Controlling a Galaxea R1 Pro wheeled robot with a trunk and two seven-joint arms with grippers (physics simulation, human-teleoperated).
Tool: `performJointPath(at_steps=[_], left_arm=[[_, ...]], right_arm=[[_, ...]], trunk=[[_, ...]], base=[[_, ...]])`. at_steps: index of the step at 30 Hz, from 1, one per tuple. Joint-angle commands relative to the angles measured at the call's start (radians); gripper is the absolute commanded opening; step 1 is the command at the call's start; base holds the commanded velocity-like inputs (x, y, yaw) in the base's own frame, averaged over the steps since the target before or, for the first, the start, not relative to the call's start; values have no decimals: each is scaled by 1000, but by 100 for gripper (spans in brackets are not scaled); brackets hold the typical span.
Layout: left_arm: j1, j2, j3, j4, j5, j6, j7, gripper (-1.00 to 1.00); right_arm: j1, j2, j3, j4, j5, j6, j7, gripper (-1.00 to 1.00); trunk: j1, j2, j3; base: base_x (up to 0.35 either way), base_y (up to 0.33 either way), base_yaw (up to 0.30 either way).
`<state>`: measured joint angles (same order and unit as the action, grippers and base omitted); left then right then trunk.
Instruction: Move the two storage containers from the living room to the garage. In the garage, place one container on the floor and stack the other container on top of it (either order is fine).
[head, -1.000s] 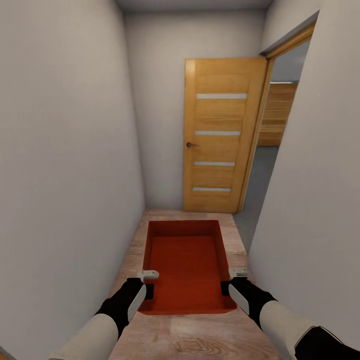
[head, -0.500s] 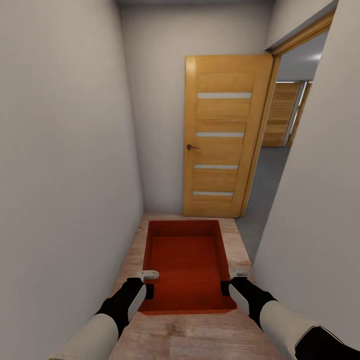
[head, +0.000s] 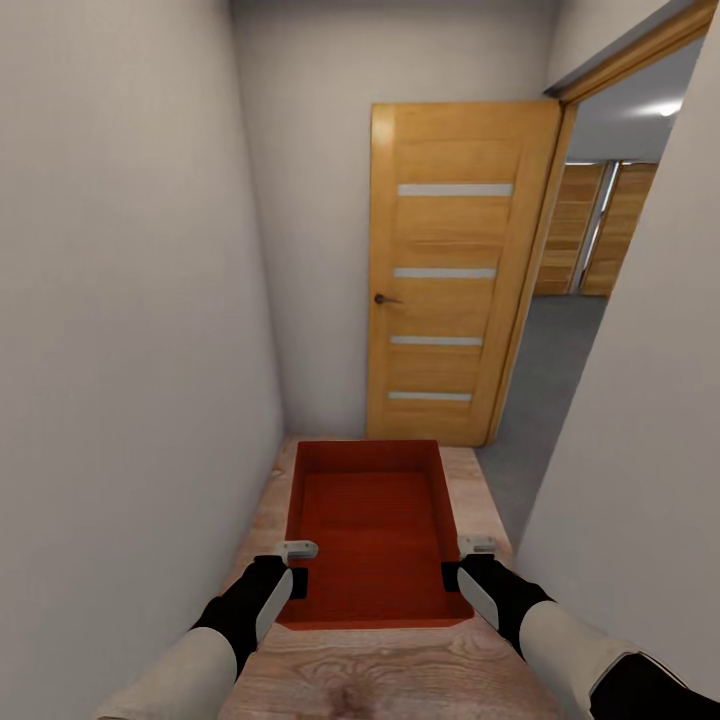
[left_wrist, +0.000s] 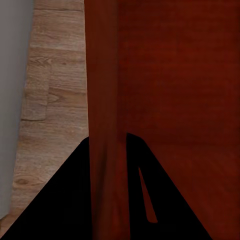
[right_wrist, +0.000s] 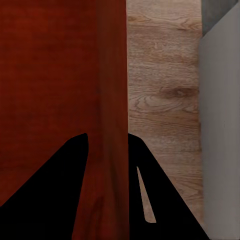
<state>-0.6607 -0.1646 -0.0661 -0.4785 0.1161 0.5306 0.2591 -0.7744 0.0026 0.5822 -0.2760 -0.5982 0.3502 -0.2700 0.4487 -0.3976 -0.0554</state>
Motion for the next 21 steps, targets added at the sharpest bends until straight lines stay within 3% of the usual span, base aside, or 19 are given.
performJointPath(at_steps=[1, 21], left_arm=[[0, 4, -17, 51, 6, 8, 14, -100], [0, 4, -17, 51, 6, 8, 14, -100]], right_arm=[[-2, -1, 27, -6, -17, 0, 0, -100], [-2, -1, 27, -6, -17, -1, 0, -100]], trunk=[[1, -2, -2], [1, -2, -2]], base=[[322, 0, 0], [322, 0, 0]])
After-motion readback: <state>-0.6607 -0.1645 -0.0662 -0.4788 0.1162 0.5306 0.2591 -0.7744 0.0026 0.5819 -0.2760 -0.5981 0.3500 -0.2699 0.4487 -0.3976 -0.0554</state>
